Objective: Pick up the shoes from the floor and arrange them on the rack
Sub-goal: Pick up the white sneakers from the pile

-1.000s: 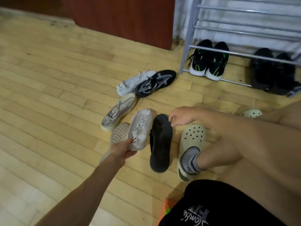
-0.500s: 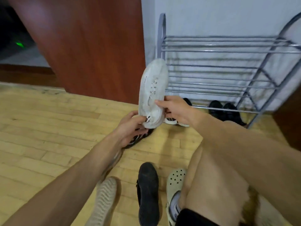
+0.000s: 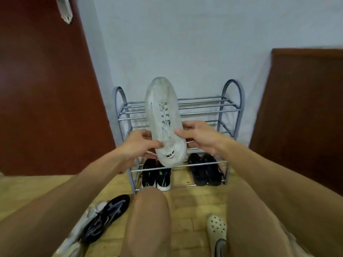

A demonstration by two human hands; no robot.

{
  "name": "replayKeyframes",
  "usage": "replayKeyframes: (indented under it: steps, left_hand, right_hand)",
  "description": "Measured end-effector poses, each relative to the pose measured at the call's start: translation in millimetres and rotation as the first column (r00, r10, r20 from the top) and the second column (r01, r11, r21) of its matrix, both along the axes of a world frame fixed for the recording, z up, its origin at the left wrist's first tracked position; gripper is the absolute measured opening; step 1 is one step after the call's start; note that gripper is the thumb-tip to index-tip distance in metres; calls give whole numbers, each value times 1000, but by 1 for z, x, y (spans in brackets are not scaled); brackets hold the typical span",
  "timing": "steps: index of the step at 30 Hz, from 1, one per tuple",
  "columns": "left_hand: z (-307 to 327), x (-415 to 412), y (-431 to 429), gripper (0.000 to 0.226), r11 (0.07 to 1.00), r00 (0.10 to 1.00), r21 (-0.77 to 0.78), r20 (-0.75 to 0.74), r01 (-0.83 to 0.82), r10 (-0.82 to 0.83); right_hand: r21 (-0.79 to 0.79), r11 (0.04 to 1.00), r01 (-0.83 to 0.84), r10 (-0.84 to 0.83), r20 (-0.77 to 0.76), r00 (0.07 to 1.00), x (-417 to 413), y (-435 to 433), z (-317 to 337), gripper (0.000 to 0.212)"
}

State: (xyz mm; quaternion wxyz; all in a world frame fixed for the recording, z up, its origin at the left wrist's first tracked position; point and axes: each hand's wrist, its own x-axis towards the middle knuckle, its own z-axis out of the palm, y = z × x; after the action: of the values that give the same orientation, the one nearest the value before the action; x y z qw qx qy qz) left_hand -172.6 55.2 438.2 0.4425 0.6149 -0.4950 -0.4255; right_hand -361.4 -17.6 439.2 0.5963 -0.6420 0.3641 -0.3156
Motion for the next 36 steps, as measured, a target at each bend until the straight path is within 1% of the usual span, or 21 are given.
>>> replayKeyframes:
  steps: [1,4,6,8,9,12,14,17,20,22,25,26,28,29,30,31,32,34,36]
  left_hand:
    - [1,-18,-9,36,1000,1000,-6,-10,1,-1]
    - [-3,-76,-31,39,999,998,-12,-57,38,-39]
    - [-8,-117,-41,35,996,994,-7,-69,87,-88]
    - [-17,-156,-51,35,990,988,19,-77,137,-135]
    - [-24,-174,-55,36,986,984,43,-78,164,-160]
    - [-49,-219,-67,37,955,965,140,-71,261,-253]
    - [-66,-245,-72,35,926,947,203,-57,320,-315]
    - [-98,-280,-77,39,889,941,311,-81,337,-328]
    - [-147,-307,-81,38,868,954,397,-114,299,-277]
    - [-185,-317,-84,35,856,969,454,-114,248,-220]
    - [-236,-316,-87,32,817,981,543,-96,195,-170]
    - [-251,-312,-86,31,797,981,574,-85,190,-173]
    - [-281,-299,-80,29,757,976,625,-42,192,-212]
    - [-293,-292,-74,27,739,972,646,-20,191,-233]
    - [-303,-286,-67,25,721,968,667,0,188,-253]
    - [-311,-282,-59,22,702,962,689,23,182,-273]
    - [-317,-280,-51,21,688,955,704,49,175,-292]
    - [-321,-281,-37,21,661,915,720,93,210,-392]
    - [-318,-288,-27,24,630,821,722,155,286,-550]
  right_hand:
    - [-4,999,33,-33,19,999,-19,-4,2,35]
    - [17,984,178,-179,68,982,-79,-12,3,27]
    - [44,956,291,-293,52,955,-122,-15,-4,32]
    - [98,900,426,-430,24,903,-166,-21,-23,36]
    - [142,854,501,-509,21,861,-187,-23,-38,37]
    - [300,653,696,-730,1,684,-248,-23,-97,43]
    - [386,545,744,-782,-86,617,-278,-13,-144,48]
    - [454,448,770,-781,-220,585,-304,7,-208,40]
    - [490,379,785,-762,-316,565,-317,15,-256,30]
    - [496,351,794,-745,-366,558,-322,16,-286,34]
    - [513,328,793,-732,-392,557,-322,22,-318,38]
    - [518,312,796,-729,-407,550,-322,24,-327,39]
    - [489,295,821,-693,-483,536,-325,31,-347,40]
    - [459,304,835,-654,-537,534,-328,37,-357,37]
    - [419,333,845,-595,-601,533,-331,44,-367,33]
    - [379,375,846,-520,-670,530,-334,54,-375,30]
    - [338,422,841,-443,-733,517,-337,65,-383,33]
    - [234,491,839,-347,-831,435,-343,89,-393,50]
    - [126,494,861,-331,-888,320,-352,116,-400,53]
